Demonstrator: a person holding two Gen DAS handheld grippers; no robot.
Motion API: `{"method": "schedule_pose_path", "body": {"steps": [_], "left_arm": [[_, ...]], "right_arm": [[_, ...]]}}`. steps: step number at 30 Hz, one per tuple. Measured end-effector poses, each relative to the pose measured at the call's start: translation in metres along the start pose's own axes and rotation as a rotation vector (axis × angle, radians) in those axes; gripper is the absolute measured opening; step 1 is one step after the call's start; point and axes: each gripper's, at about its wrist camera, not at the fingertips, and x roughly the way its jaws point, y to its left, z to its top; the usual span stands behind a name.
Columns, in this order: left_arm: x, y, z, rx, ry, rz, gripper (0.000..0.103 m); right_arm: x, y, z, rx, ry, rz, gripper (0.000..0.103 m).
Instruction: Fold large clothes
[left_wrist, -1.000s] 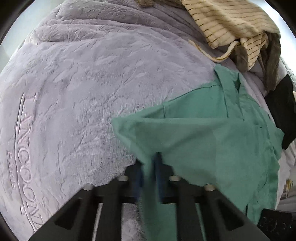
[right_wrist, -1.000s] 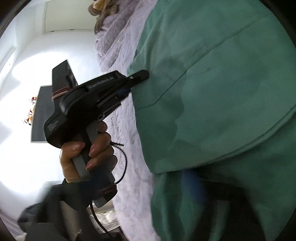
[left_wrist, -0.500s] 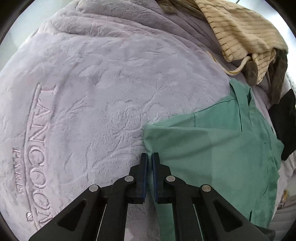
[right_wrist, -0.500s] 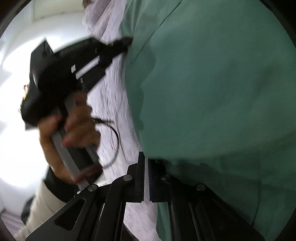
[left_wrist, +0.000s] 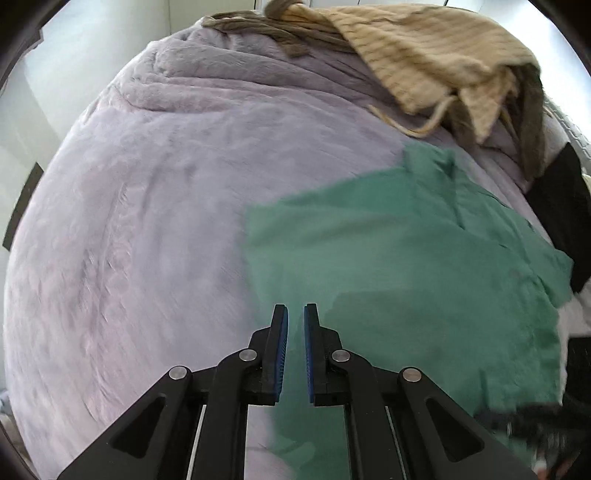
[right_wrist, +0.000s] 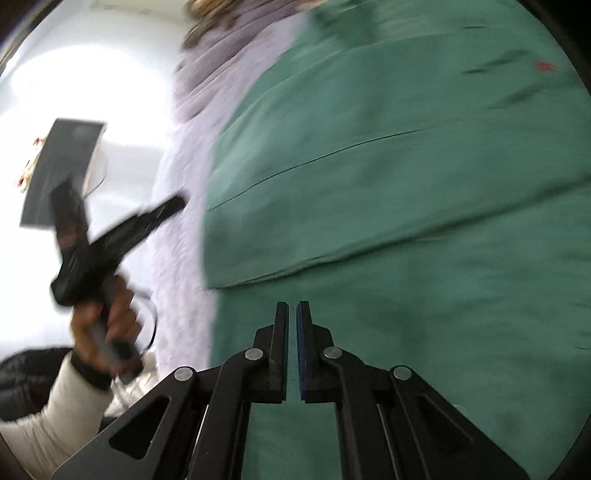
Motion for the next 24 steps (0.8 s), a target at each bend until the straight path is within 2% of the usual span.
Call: {"method": "schedule_pose_path", "body": {"steps": [2, 4, 5, 6, 11, 12, 13, 14, 16, 19, 22, 24], "left_arm": [[-0.001, -0.018, -0.014, -0.007, 0.024, -0.023, 0.009], [0.001, -0.038, -0.025, 0.003, 0.059, -0.035, 0.009], [0.003, -0.049, -0.032, 0.008, 0.08, -0.034, 0.009], [0.003, -0.057, -0.038, 0.015, 0.091, -0.031, 0.009], [0.007, -0.101, -0.07, 0.029, 0.147, -0.014, 0.011], [0.009, -0.109, -0.077, 0.021, 0.163, -0.012, 0.019], [0.01, -0.115, -0.082, 0.016, 0.173, -0.007, 0.059], [0.009, -0.12, -0.087, 0.008, 0.173, 0.003, 0.086], [0.004, -0.134, -0.095, 0.019, 0.138, 0.023, 0.086], [0.005, -0.159, -0.108, 0.077, 0.162, 0.052, 0.087], [0.009, -0.178, -0.116, 0.09, 0.192, 0.031, 0.087], [0.011, -0.191, -0.12, 0.105, 0.194, 0.042, 0.093]], "right_arm": [[-0.021, -0.026, 0.0, 0.036, -0.019, -0.03, 0.009], [-0.034, -0.04, -0.006, 0.073, -0.035, -0.061, 0.032], [-0.039, -0.048, -0.009, 0.083, -0.042, -0.072, 0.054], [-0.052, -0.054, -0.013, 0.093, -0.054, -0.082, 0.071], [-0.079, -0.073, -0.022, 0.131, -0.075, -0.087, 0.071], [-0.083, -0.075, -0.023, 0.135, -0.08, -0.094, 0.071], [-0.088, -0.08, -0.024, 0.136, -0.084, -0.102, 0.071], [-0.093, -0.085, -0.025, 0.137, -0.089, -0.111, 0.071], [-0.106, -0.098, -0.027, 0.144, -0.092, -0.114, 0.072], [-0.126, -0.114, -0.031, 0.151, -0.096, -0.125, 0.072], [-0.142, -0.126, -0.034, 0.151, -0.103, -0.136, 0.072], [-0.154, -0.134, -0.034, 0.157, -0.115, -0.133, 0.075]]}}
